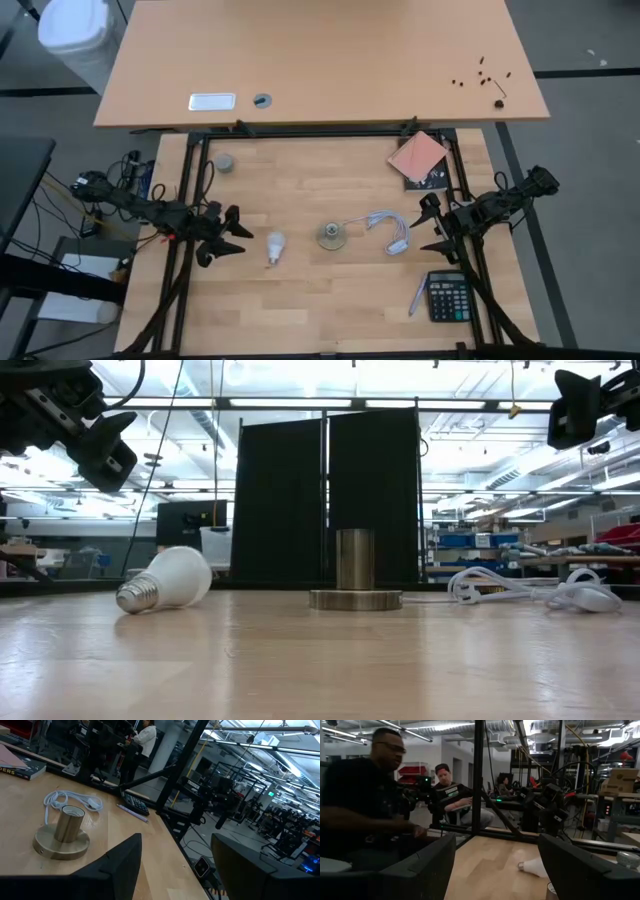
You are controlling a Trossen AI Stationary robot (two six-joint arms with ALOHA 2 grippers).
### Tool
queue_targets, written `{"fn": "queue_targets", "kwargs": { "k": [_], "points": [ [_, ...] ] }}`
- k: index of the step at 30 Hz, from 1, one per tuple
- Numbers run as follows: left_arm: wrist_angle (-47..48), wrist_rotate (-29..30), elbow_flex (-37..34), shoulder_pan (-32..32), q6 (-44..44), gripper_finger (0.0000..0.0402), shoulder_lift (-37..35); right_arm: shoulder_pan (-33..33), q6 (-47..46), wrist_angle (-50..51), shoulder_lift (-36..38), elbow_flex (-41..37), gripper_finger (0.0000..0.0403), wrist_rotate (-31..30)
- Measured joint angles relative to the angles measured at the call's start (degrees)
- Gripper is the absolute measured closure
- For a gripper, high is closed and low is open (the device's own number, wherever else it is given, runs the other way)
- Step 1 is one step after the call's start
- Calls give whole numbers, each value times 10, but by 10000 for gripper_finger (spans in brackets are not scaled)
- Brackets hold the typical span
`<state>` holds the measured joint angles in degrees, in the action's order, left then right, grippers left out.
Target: Screw lightbulb
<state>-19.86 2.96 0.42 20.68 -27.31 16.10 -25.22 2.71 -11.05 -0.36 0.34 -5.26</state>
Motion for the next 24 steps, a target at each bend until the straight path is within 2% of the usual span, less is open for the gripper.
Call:
{"fn": "queue_targets", "kwargs": {
  "k": [14,18,24],
  "points": [
    [-2,3,0,0,0,159,0,0,0,0,0,0,110,0],
    [-41,58,0,0,30,159,0,0,0,0,0,0,110,0],
    [-109,62,0,0,31,159,0,0,0,0,0,0,110,0]
  ]
}}
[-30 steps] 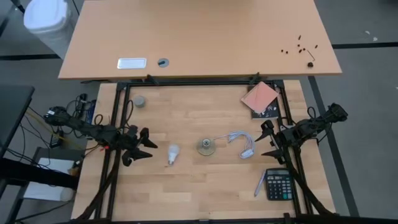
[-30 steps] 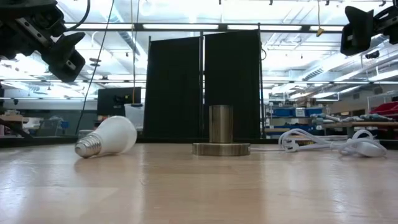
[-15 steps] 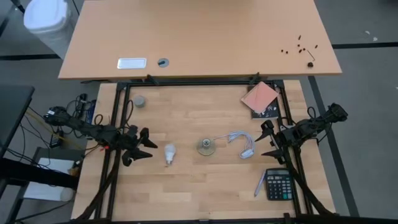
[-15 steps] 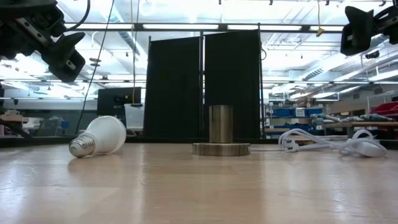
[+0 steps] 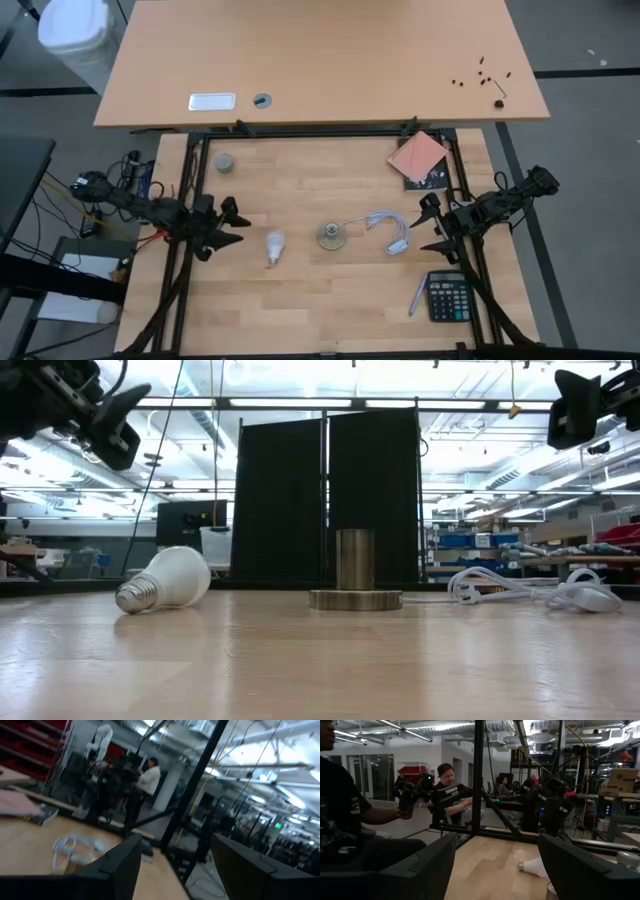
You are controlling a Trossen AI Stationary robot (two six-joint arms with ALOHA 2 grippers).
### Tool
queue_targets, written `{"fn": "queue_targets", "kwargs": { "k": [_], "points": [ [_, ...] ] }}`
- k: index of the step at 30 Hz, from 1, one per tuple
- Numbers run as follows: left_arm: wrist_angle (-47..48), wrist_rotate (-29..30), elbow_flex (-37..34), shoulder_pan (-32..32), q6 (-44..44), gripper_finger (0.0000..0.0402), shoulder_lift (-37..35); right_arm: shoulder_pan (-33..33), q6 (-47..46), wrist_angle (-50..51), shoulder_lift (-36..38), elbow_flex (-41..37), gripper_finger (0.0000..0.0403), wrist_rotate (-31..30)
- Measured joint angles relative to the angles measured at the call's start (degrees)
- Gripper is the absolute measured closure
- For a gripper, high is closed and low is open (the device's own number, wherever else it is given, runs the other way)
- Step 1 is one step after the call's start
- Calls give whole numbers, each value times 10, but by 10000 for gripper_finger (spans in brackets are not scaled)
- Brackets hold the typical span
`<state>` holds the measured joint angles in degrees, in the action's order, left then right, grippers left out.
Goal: Screw lightbulb
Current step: Insert the white lightbulb into the golden lamp
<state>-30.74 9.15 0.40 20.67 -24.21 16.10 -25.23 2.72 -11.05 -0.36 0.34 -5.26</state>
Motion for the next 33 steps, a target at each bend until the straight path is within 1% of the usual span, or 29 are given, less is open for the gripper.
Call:
{"fn": "queue_targets", "kwargs": {
  "k": [6,9,14,19,23,28,31,33],
  "points": [
    [-12,0,0,0,-1,159,0,0,0,0,0,0,110,0],
    [-17,10,0,0,1,159,0,0,0,0,0,0,110,0],
    [-7,74,0,0,0,159,0,0,0,0,0,0,110,0],
    [-13,105,0,0,0,159,0,0,0,-9,0,0,110,0],
    [-24,137,1,0,0,159,5,0,0,-70,0,0,110,0],
    [-13,137,18,1,0,159,42,0,-27,-171,0,0,110,0],
    [-18,137,28,1,0,159,77,0,-63,-227,0,0,110,0],
    [-30,137,32,1,7,159,101,0,-107,-246,0,0,110,0]
  ]
}}
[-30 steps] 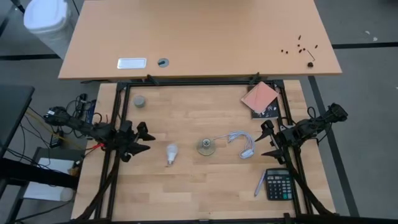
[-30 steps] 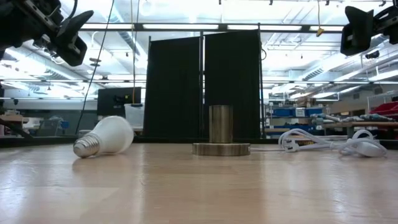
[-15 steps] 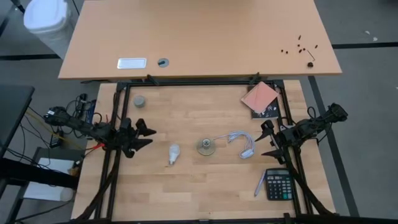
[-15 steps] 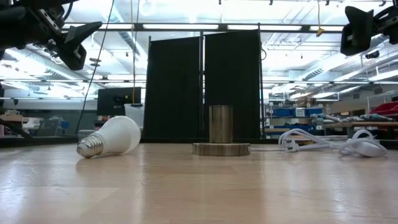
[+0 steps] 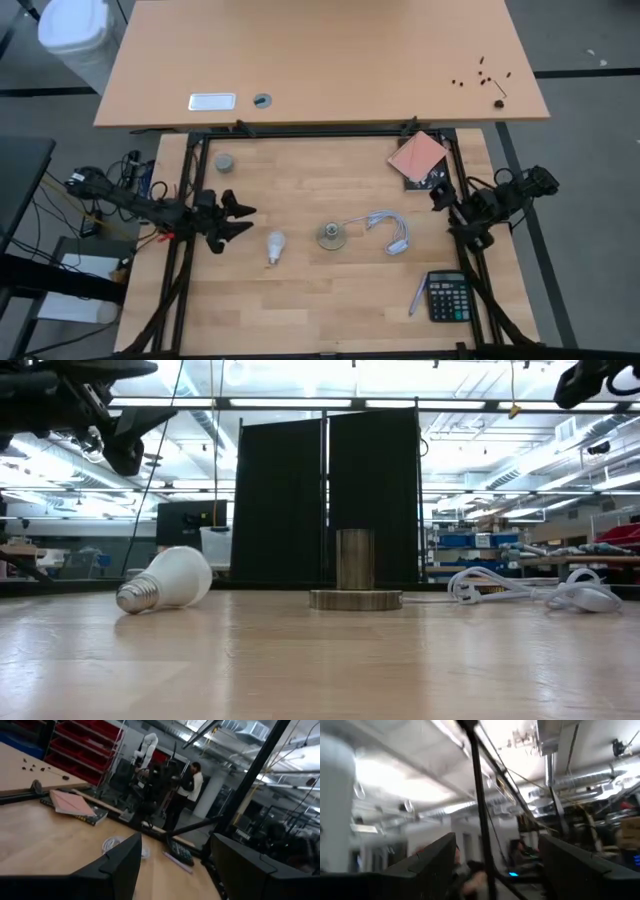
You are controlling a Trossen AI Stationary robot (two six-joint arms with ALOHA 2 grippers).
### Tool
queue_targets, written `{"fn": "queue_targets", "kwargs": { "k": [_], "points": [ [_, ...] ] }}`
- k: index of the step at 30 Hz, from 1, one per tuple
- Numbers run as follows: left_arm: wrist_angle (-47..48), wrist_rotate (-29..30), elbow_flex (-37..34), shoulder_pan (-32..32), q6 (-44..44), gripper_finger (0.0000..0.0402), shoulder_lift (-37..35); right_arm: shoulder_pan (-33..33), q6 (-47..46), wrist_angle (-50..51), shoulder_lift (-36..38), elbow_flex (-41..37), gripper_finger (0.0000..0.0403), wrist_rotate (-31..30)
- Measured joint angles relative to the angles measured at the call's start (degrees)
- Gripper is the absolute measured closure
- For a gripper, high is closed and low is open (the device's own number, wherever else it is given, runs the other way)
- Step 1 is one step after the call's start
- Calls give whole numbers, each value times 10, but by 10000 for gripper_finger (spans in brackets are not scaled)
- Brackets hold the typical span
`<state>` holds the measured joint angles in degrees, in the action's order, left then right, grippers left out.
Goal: Screw lightbulb
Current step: Insert the white lightbulb into the golden lamp
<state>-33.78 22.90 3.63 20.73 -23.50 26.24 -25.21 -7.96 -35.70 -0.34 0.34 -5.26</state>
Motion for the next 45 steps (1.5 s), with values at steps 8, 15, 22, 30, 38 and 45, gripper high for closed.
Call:
{"fn": "queue_targets", "kwargs": {
  "k": [8,15,22,30,38,45],
  "points": [
    [-26,-3,47,14,65,159,67,1,-76,61,-8,0,110,-30],
    [-26,59,74,49,102,159,97,2,-90,74,-58,11,110,-131],
    [-25,114,74,89,113,159,119,3,-58,109,-155,39,110,-129],
    [-27,210,74,148,58,159,177,42,-4,177,-320,172,110,-110],
    [-16,302,117,183,22,159,271,130,56,255,-493,310,110,11],
    [-5,333,180,196,21,159,343,218,102,265,-628,386,110,153]
  ]
}}
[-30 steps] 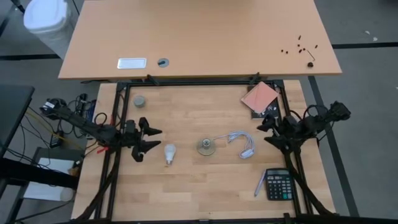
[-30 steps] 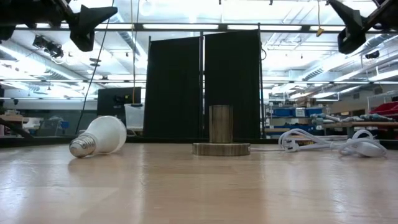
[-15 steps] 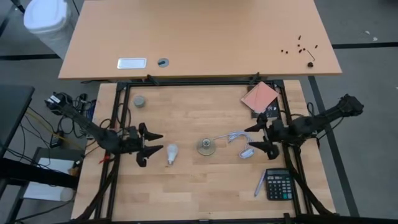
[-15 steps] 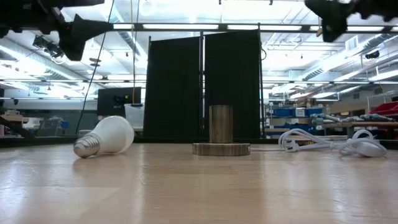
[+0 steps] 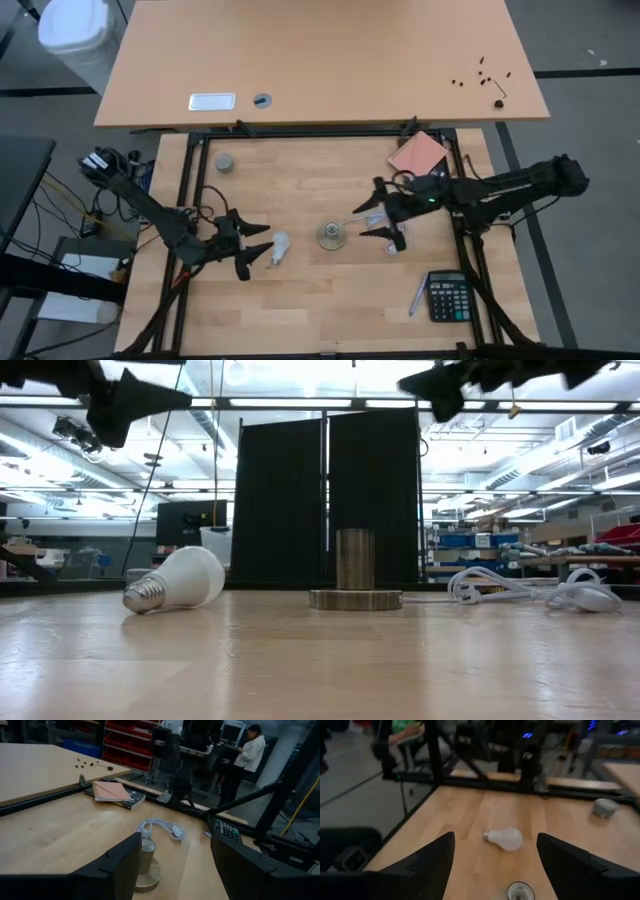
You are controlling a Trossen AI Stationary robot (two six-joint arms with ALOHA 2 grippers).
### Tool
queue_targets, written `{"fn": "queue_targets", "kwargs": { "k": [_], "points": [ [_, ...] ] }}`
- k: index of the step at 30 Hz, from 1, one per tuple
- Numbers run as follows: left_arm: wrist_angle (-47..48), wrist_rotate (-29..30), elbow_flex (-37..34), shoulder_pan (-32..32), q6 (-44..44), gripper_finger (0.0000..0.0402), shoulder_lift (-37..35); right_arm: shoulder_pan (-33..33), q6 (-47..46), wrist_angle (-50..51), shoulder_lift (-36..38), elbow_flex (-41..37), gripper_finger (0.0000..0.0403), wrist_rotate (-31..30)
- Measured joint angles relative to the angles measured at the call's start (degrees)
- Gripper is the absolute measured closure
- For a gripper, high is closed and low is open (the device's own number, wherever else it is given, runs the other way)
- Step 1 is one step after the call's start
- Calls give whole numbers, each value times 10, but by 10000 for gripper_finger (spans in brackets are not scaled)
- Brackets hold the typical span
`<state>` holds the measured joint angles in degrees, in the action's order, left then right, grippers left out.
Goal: Screw lightbulb
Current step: Insert the white lightbulb into the golden lamp
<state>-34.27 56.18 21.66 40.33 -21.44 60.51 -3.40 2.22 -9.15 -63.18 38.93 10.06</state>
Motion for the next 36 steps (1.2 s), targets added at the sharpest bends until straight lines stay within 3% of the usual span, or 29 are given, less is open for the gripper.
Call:
{"fn": "queue_targets", "kwargs": {
  "k": [9,19,26,36],
  "points": [
    [70,14,26,12,-75,159,37,58,82,-2,-131,65,110,80],
    [208,-7,26,28,-257,159,40,54,115,6,-225,107,110,80],
    [308,-60,26,29,-389,159,40,9,149,80,-266,155,110,46],
    [440,-139,26,28,-557,159,39,-21,174,99,-291,206,110,26]
  ]
}}
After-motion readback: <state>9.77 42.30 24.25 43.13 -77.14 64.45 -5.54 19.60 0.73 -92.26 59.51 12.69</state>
